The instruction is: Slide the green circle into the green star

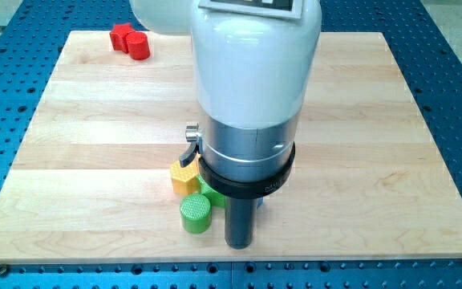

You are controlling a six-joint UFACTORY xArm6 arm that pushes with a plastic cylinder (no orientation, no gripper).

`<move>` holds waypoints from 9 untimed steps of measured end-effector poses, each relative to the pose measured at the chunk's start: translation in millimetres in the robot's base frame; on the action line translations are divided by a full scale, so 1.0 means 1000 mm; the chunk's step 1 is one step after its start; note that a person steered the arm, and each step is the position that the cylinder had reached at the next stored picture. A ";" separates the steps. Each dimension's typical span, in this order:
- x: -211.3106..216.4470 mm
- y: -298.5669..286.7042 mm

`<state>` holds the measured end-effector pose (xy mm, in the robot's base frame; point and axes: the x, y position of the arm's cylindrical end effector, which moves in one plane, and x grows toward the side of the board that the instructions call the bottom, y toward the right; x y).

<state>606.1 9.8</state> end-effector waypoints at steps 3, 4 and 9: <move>0.011 -0.032; 0.013 -0.044; -0.016 -0.054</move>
<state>590.1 -44.0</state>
